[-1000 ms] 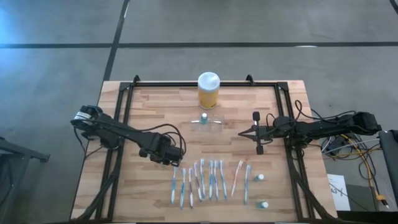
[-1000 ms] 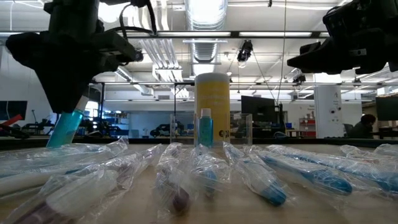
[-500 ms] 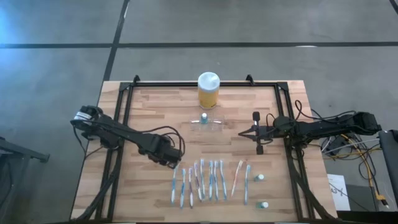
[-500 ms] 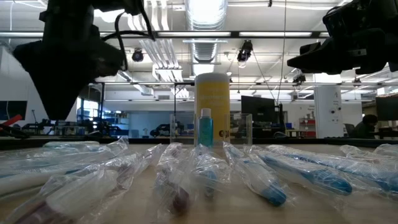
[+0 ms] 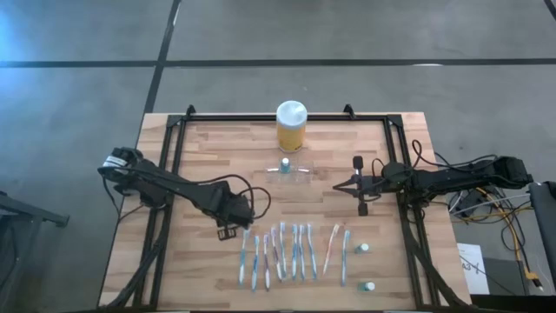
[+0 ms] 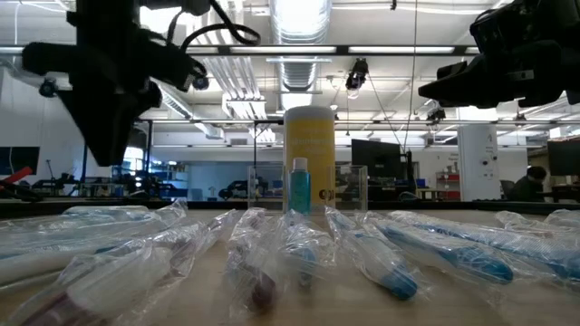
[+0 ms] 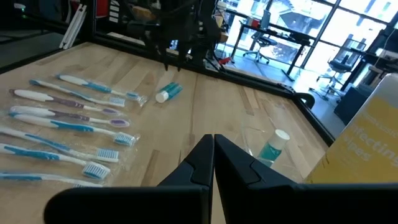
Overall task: Pick & Place toothbrushing station
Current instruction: Put the blue mouthwash into the transparent organizer
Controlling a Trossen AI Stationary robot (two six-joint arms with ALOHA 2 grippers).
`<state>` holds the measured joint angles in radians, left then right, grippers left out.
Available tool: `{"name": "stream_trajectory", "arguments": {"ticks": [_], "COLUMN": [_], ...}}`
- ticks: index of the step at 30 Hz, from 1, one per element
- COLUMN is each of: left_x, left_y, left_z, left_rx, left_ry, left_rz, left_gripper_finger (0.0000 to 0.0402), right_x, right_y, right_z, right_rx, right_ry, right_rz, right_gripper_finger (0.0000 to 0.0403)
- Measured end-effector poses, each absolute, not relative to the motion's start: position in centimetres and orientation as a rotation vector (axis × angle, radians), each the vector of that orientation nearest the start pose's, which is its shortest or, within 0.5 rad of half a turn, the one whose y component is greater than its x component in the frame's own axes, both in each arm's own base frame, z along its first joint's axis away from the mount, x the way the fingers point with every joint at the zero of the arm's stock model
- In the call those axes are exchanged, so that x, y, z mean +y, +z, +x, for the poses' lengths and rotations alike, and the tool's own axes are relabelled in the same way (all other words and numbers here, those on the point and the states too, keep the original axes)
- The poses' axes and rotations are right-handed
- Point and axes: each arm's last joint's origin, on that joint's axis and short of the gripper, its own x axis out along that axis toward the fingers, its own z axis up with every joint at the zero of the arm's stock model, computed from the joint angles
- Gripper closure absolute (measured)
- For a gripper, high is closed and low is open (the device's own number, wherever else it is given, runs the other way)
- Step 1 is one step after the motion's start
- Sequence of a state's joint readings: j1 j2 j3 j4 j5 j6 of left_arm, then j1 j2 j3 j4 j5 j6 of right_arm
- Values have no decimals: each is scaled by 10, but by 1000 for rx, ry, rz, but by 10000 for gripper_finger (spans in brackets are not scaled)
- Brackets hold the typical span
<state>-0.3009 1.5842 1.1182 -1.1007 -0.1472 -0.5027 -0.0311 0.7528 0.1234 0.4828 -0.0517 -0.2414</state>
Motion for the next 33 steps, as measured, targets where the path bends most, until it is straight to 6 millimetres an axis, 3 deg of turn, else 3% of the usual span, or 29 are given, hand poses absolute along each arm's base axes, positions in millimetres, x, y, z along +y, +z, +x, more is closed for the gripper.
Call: {"name": "stream_trajectory", "arguments": {"ticks": [8, 12, 27, 33], "left_x": [-61, -59, -59, -59], "left_y": [188, 174, 158, 148], "left_z": [246, 242, 243, 238], "left_rx": [1614, 1603, 1525, 1520], "left_ry": [241, 231, 131, 114], "left_rz": [-22, -19, 52, 20], "left_gripper_finger": [132, 96, 98, 130], "right_x": [-3, -3, -3, -3], "right_y": [175, 175, 173, 173], "right_z": [156, 156, 156, 156], "right_rx": [139, 139, 153, 153], "right_ry": [34, 33, 33, 33], "right_rz": [-179, -160, -141, -141], "right_gripper_finger": [394, 394, 394, 394]}}
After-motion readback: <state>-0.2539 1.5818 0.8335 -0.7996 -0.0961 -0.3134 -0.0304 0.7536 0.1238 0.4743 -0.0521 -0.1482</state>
